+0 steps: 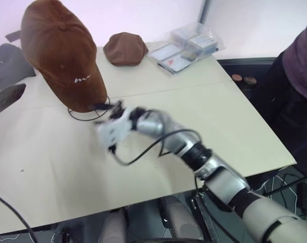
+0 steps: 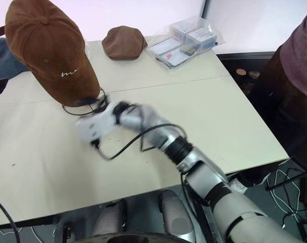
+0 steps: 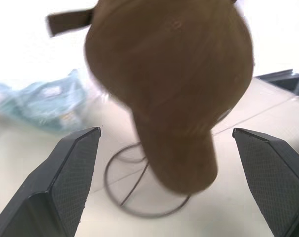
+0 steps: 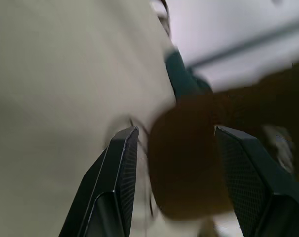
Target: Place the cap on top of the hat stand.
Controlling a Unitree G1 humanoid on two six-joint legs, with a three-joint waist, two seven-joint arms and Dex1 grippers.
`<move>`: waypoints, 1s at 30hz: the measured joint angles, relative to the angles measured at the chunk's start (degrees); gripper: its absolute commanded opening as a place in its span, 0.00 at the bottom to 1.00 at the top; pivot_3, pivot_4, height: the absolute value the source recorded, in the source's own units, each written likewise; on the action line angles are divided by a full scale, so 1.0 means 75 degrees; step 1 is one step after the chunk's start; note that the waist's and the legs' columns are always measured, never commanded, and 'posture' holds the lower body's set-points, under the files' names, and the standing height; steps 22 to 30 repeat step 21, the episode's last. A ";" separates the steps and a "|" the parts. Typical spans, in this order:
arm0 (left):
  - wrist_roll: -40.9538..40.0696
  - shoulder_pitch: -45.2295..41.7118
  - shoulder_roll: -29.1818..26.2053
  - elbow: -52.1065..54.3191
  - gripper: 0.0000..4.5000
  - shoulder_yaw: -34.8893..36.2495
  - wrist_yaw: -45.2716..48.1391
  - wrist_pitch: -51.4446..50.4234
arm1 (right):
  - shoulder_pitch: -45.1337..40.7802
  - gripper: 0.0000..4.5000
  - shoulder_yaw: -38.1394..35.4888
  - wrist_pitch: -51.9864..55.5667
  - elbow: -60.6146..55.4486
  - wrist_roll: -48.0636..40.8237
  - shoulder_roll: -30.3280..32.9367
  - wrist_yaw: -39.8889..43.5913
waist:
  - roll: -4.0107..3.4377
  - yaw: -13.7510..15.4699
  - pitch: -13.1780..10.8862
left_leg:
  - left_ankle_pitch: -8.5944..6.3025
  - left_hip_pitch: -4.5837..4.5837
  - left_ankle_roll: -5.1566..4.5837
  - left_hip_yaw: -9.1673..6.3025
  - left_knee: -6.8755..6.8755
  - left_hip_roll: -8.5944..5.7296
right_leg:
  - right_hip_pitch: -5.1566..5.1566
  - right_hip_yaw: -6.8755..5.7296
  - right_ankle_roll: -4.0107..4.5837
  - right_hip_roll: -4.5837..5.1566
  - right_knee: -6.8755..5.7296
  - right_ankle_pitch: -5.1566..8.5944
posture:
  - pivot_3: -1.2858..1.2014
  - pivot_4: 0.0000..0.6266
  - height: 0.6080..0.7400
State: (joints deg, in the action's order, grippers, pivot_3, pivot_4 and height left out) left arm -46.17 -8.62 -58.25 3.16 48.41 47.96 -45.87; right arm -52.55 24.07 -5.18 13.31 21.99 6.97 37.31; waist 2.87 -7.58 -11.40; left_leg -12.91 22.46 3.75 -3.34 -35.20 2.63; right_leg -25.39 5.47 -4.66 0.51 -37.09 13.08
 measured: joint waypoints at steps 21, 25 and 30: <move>0.1003 0.2472 0.0604 0.1155 1.00 0.0351 0.0193 0.0549 | 0.0479 0.55 -0.2830 0.4827 0.0425 -0.5334 0.3878 0.4897 | -0.0060 0.0032 -0.0038 | -0.0002 0.0002 -0.0001 0.0046 0.0013 0.0005 | -0.0009 0.0012 -0.0007 0.0005 0.0050 0.0012 | 0.52 0.24 1.00; 0.1003 0.2472 0.0604 0.1155 1.00 0.0351 0.0193 0.0549 | 0.0479 0.55 -0.2830 0.4827 0.0425 -0.5334 0.3878 0.4897 | -0.0060 0.0032 -0.0038 | -0.0002 0.0002 -0.0001 0.0046 0.0013 0.0005 | -0.0009 0.0012 -0.0007 0.0005 0.0050 0.0012 | 0.52 0.24 1.00; 0.1003 0.2472 0.0604 0.1155 1.00 0.0351 0.0193 0.0549 | 0.0479 0.55 -0.2830 0.4827 0.0425 -0.5334 0.3878 0.4897 | -0.0060 0.0032 -0.0038 | -0.0002 0.0002 -0.0001 0.0046 0.0013 0.0005 | -0.0009 0.0012 -0.0007 0.0005 0.0050 0.0012 | 0.52 0.24 1.00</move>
